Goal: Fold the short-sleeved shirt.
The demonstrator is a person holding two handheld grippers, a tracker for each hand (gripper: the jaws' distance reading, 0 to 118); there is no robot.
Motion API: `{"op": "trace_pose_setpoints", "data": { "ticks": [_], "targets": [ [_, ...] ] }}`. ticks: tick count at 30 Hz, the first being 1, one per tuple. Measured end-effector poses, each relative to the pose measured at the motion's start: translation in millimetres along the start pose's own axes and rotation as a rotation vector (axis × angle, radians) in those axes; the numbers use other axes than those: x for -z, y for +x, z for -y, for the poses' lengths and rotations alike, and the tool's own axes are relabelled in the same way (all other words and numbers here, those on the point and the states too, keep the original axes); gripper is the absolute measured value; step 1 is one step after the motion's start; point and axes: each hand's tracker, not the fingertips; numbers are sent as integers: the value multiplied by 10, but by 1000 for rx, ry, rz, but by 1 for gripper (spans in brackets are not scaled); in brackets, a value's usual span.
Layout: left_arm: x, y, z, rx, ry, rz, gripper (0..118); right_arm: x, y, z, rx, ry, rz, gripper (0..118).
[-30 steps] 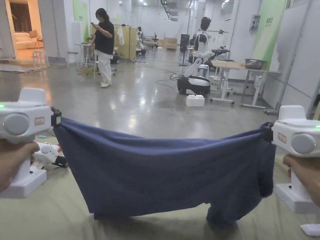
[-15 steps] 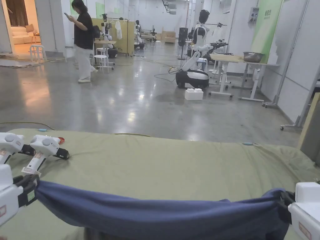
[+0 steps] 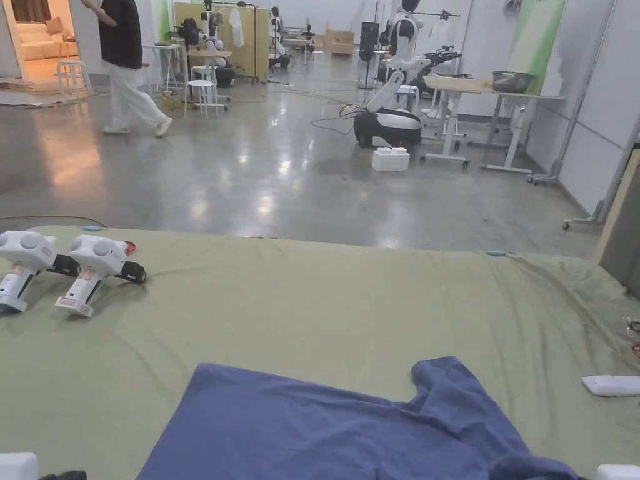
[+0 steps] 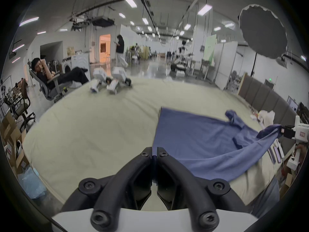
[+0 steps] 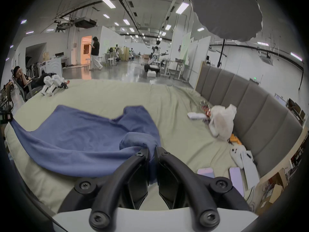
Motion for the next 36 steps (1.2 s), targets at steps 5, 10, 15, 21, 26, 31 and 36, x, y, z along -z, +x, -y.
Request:
{"op": "trace_pose_setpoints", "data": {
  "ticks": [5,10,15,21,26,31,36],
  "targets": [
    [474,-38,418,14,-135,-18,1,171,-131,450,-41,-122,28,6],
    [658,-18,661,-9,-192,-28,2,275,-127,756,-16,-195,42,7],
    [543,178,603,9,-136,-55,47,152,-198,674,-23,-143,53,78],
    [358,613,234,100,89,-38,53,-78,-471,103,41,123,-18,94],
    [117,961,-168,74,307,10,53,-214,-809,-336,61,335,-30,93],
    [-51,1203,-362,66,437,-2,48,-281,-1092,-543,120,421,-82,24],
    [-111,1330,-298,65,474,8,12,-251,-1330,-510,80,466,-60,4]
  ]
}}
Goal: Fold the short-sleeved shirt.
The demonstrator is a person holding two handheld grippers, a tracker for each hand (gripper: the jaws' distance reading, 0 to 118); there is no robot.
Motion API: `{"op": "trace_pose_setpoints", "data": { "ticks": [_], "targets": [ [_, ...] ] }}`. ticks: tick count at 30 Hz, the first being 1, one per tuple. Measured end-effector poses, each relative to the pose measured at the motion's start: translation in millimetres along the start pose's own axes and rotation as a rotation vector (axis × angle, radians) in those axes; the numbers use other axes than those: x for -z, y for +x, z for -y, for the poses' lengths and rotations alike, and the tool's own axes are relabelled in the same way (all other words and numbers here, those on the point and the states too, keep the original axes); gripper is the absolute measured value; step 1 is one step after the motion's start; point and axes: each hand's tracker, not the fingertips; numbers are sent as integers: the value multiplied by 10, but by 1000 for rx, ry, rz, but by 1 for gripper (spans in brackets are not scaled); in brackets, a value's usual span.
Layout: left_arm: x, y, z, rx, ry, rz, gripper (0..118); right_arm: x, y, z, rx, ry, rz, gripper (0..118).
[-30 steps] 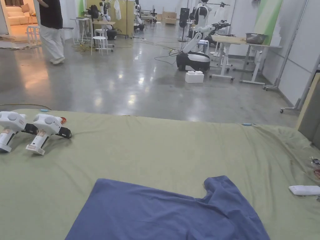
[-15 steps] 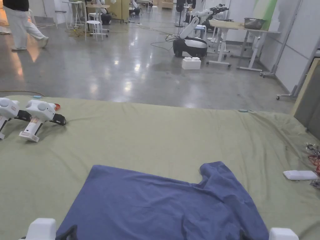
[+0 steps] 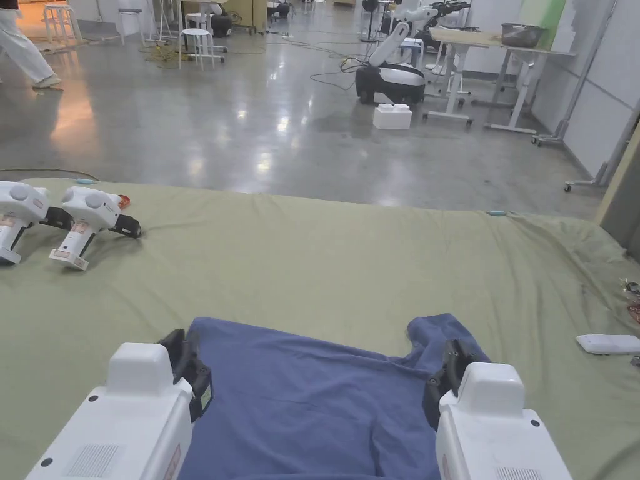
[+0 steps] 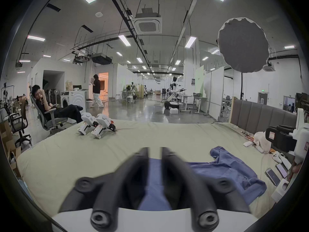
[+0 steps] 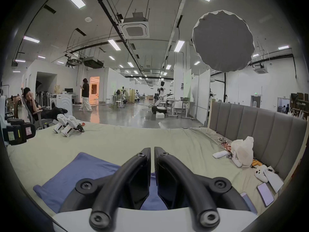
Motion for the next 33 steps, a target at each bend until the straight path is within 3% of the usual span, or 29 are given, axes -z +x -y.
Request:
{"op": "trace_pose_setpoints", "data": {
  "ticks": [1,2,8,11,14,18,23,28,33],
  "targets": [
    [-7,31,15,15,-1,-16,2,-2,-13,15,20,7,-9,2],
    [-1,43,35,30,2,-28,0,-3,-33,21,23,8,-6,1],
    [84,40,142,73,-40,-22,0,33,-59,78,11,18,14,1],
    [256,-37,307,39,-159,9,0,109,-40,211,0,-57,-1,1],
    [638,-235,611,6,-380,54,0,159,8,454,6,-161,-19,1],
    [1175,-542,790,-85,-478,33,0,208,85,674,0,-237,-10,1],
    [2161,-786,694,-31,-540,36,0,406,208,749,-8,-275,6,1],
    [3102,-977,599,-75,-620,49,14,620,296,727,-17,-297,8,1],
    [3735,-1056,615,-30,-679,46,71,743,384,783,-37,-326,27,1]
  ]
}}
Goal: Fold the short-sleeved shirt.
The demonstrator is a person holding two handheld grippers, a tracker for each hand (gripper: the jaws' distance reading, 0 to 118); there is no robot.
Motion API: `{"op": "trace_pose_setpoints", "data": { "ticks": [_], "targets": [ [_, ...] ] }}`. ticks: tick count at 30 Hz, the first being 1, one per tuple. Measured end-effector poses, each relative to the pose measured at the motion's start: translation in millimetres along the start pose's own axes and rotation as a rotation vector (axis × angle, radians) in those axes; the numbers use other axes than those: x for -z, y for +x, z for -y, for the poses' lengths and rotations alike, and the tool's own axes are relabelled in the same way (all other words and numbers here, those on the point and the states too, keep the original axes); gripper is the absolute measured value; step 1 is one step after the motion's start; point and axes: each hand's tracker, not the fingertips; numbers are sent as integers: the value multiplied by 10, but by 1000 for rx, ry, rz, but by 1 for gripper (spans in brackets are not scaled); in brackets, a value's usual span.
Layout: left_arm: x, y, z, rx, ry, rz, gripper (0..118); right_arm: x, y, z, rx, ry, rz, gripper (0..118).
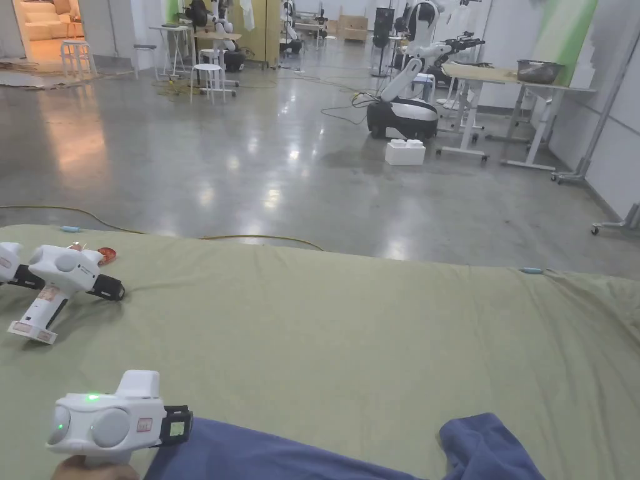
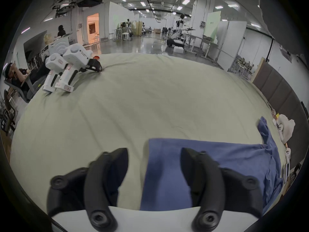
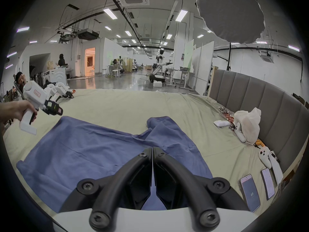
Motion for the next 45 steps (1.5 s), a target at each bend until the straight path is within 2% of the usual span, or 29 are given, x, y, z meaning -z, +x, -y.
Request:
{"op": "trace_pose_setpoints", "data": {
  "ticks": [2,6,8,11,13,18,19,20,21,22,24,26,28,30,33,35,36,37,39,40,41,44,45],
  "targets": [
    [150,-15,-50,-2,-41,-26,79,64,43,28,-3,-19,14,1],
    [436,-60,-63,-66,-100,-18,79,160,125,107,19,-50,31,1],
    [586,-27,-36,-38,-166,-57,78,194,156,155,24,-60,37,1],
    [662,93,-46,50,-141,-106,76,249,203,211,27,-88,42,1],
    [619,210,-65,79,-144,-119,62,279,242,234,38,-107,47,1],
    [573,401,-55,201,-124,-88,2,439,447,161,85,-168,54,4],
    [543,404,-45,206,-121,-76,2,487,519,115,104,-172,54,12],
    [509,407,-45,198,-122,-63,1,545,590,54,100,-178,62,25],
    [489,386,-48,190,-124,-61,1,609,665,-12,91,-190,66,45],
    [442,374,-49,173,-119,-56,1,696,755,-85,85,-206,58,57],
    [323,363,-46,143,-90,-47,1,897,961,-223,113,-241,55,59],
    [88,411,-16,125,-58,-37,1,1175,1130,-339,101,-287,54,63],
    [-53,437,9,124,-30,-43,1,1465,1268,-400,78,-341,75,62],
    [-220,468,37,125,-1,-34,1,1745,1369,-402,89,-393,58,62],
    [-386,487,85,129,22,-40,1,2096,1465,-315,153,-534,24,61],
    [-478,494,128,133,35,-34,1,2266,1493,-212,220,-608,-35,58],
    [-507,501,143,133,36,-33,1,2328,1498,-169,244,-643,-45,55],
    [-519,491,146,133,35,-32,1,2382,1496,-130,257,-682,-42,47],
    [-576,502,183,133,37,-34,1,2392,1452,-109,203,-651,-11,35],
    [-605,505,199,132,41,-32,1,2387,1423,-129,181,-646,-14,23],
    [-527,420,152,131,43,-32,1,2378,1393,-147,149,-633,-7,4],
    [-566,402,153,121,53,-35,1,2353,1272,-179,53,-632,-1,3],
    [-569,387,168,118,58,-33,1,2344,1270,-185,46,-622,-2,3]
  ]
}}
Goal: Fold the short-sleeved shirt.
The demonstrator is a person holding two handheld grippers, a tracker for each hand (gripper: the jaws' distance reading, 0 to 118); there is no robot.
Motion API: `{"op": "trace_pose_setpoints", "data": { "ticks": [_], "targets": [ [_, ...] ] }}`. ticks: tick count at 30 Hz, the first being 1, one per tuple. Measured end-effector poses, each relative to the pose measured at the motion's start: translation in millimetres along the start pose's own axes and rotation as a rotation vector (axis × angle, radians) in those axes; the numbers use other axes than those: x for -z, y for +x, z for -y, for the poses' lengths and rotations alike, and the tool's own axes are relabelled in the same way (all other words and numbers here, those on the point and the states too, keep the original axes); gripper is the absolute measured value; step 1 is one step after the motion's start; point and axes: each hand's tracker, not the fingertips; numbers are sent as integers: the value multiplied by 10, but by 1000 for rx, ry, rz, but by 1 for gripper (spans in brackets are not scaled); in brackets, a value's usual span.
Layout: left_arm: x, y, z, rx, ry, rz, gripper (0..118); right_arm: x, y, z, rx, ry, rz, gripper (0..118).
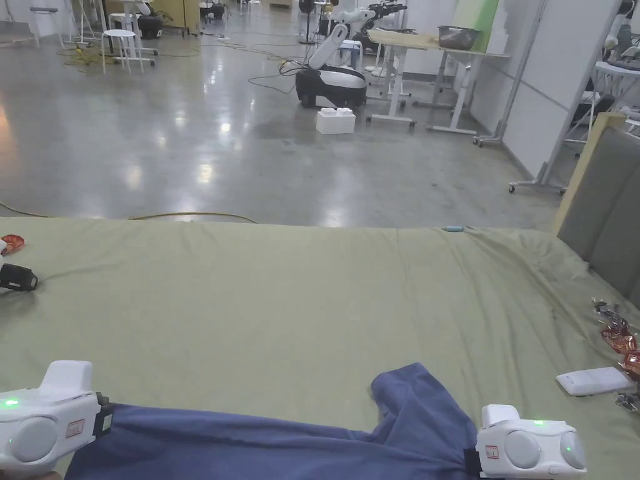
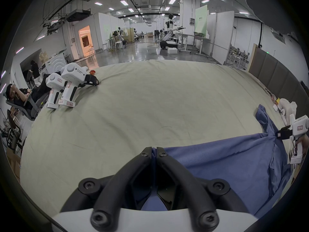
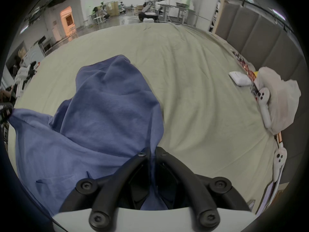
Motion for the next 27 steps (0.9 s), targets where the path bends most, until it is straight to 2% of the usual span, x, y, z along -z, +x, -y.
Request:
{"op": "trace_pose_setpoints", "data": {
  "ticks": [3,11,22,27],
  "targets": [
    [-115,-30,5,-11,21,4,1,-98,30,34,32,49,0,3],
    [-658,-176,-92,-42,113,0,1,-881,107,53,32,273,2,2],
    [-1764,-458,-521,-52,317,-18,1,-2429,40,-241,-34,597,-28,2],
    [-2236,-529,-725,-73,381,-35,1,-2966,0,-461,-33,689,-34,2]
  ]
}}
